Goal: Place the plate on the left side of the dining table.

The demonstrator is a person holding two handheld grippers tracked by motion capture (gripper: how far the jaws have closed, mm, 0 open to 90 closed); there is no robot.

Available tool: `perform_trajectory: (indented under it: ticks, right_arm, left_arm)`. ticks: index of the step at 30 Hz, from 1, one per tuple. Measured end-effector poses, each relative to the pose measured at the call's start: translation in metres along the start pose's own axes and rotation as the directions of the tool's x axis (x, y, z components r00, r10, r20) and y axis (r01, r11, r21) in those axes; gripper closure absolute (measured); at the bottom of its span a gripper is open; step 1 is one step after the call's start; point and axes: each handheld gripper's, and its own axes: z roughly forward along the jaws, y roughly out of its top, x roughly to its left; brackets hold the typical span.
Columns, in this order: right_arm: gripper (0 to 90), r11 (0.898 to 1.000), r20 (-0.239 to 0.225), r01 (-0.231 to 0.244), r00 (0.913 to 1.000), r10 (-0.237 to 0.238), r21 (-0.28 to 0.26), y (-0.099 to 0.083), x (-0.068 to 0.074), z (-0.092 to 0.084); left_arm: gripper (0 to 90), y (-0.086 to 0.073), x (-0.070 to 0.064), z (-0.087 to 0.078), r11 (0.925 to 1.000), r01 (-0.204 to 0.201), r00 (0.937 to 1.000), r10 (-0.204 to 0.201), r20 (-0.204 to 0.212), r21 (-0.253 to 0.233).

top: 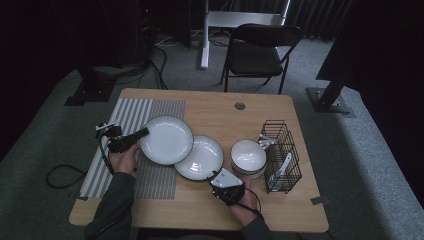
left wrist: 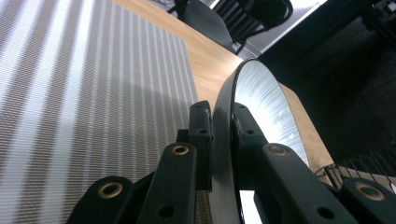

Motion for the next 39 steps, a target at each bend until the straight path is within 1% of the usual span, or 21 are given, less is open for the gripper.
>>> perform_trajectory:
  ticks: [6, 8, 9, 10, 15, 16, 17, 18, 21, 26, 29, 32, 35, 39]
  right_arm:
    - [68.2, 1.0, 0.0, 0.004, 1.0, -0.004, 0.002, -0.002, 0.0, 0.0]
    - [68.3, 1.0, -0.001, 0.004, 1.0, -0.004, 0.003, -0.002, 0.0, 0.0]
    - [68.3, 1.0, -0.002, 0.004, 1.0, -0.004, 0.003, -0.002, 0.0, 0.0]
    - [68.2, 1.0, -0.002, 0.004, 1.0, -0.004, 0.004, -0.002, 0.0, 0.0]
    - [68.2, 1.0, -0.006, 0.007, 1.0, -0.007, 0.007, -0.002, 0.001, 0.001]
    - [68.3, 1.0, -0.007, 0.007, 1.0, -0.007, 0.008, -0.002, 0.001, 0.002]
    - [68.3, 1.0, -0.007, 0.007, 1.0, -0.007, 0.008, -0.002, 0.001, 0.002]
    - [68.2, 1.0, -0.008, 0.009, 0.9999, -0.009, 0.008, -0.002, 0.002, 0.002]
    - [68.3, 1.0, -0.008, 0.011, 0.9999, -0.011, 0.009, -0.002, 0.002, 0.002]
    - [68.3, 1.0, -0.008, 0.012, 0.9999, -0.012, 0.01, -0.002, 0.001, 0.002]
    - [68.4, 1.0, -0.008, 0.012, 0.9999, -0.011, 0.011, -0.003, 0.001, 0.002]
    - [68.4, 1.0, -0.009, 0.009, 0.9999, -0.009, 0.012, -0.003, 0.001, 0.003]
    - [68.4, 1.0, -0.01, 0.008, 0.9999, -0.008, 0.015, -0.003, 0.001, 0.003]
    - [68.4, 1.0, -0.012, 0.008, 0.9999, -0.008, 0.016, -0.003, 0.003, 0.004]
  left_arm:
    - [82.5, 0.006, 0.015, -0.015, 0.9996, 0.017, 0.9997, -0.017, -0.019, -0.023]
    - [82.4, 0.008, 0.02, -0.019, 0.9992, 0.028, 0.9991, -0.029, -0.03, -0.03]
    - [82.5, 0.008, 0.023, -0.02, 0.9988, 0.036, 0.9987, -0.037, -0.034, -0.033]
    - [82.5, 0.008, 0.023, -0.02, 0.9988, 0.036, 0.9987, -0.037, -0.034, -0.033]
    - [82.4, 0.008, 0.04, -0.027, 0.9974, 0.061, 0.9965, -0.063, -0.055, -0.039]
    - [82.4, 0.008, 0.043, -0.027, 0.997, 0.067, 0.9958, -0.069, -0.061, -0.041]
    - [82.4, 0.008, 0.043, -0.027, 0.997, 0.067, 0.9958, -0.069, -0.061, -0.041]
    - [82.4, 0.008, 0.049, -0.028, 0.9966, 0.073, 0.9945, -0.075, -0.072, -0.04]
    - [82.4, 0.008, 0.056, -0.027, 0.9964, 0.077, 0.9924, -0.08, -0.093, -0.035]
    - [82.4, 0.01, 0.07, -0.023, 0.9957, 0.091, 0.988, -0.093, -0.124, -0.022]
    - [82.3, 0.011, 0.075, -0.02, 0.9953, 0.096, 0.9847, -0.096, -0.145, -0.012]
    - [82.0, 0.012, 0.079, -0.02, 0.9952, 0.097, 0.9833, -0.097, -0.154, -0.007]
    - [82.1, 0.011, 0.082, -0.02, 0.994, 0.109, 0.9831, -0.109, -0.148, -0.006]
    - [82.1, 0.01, 0.085, -0.02, 0.9926, 0.121, 0.9808, -0.12, -0.154, -0.004]
